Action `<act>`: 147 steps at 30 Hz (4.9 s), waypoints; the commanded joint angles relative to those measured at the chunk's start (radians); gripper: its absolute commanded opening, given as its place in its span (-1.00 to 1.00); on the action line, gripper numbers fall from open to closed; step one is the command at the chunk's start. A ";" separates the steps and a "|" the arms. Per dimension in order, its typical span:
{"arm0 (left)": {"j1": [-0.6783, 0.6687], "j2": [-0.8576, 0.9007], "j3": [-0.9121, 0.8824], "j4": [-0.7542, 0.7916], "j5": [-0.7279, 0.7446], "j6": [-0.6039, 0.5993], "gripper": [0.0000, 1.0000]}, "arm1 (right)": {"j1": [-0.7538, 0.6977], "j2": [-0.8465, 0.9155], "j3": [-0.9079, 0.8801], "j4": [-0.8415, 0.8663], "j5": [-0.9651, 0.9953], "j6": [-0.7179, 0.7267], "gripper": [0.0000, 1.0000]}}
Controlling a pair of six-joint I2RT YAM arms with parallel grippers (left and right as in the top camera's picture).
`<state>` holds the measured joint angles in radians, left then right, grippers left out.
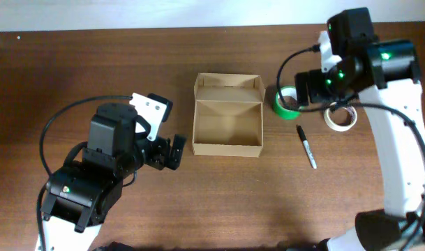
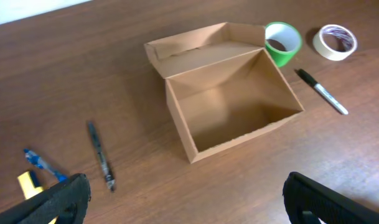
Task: Pack container
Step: 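Move the right gripper over the green tape roll, then lower the right gripper and grasp the green tape roll's rim, then carry the green tape into the box and release it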
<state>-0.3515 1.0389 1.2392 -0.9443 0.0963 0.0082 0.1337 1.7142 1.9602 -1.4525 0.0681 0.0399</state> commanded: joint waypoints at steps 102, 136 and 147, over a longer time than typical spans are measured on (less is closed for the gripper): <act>-0.004 0.205 0.303 -0.037 -0.075 0.024 0.99 | -0.146 0.413 0.027 0.139 -0.214 -0.057 -0.92; 0.080 0.149 0.909 -0.348 -0.384 0.052 0.99 | 0.460 0.221 0.253 -0.155 -0.011 -0.021 -0.92; 0.080 0.041 0.982 -0.446 -0.408 0.053 0.99 | 0.454 0.332 0.122 -0.004 -0.014 -0.051 -0.92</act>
<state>-0.2768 1.0817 2.2185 -1.3777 -0.2897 0.0460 0.5880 2.0262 2.1292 -1.4971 0.0418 -0.0044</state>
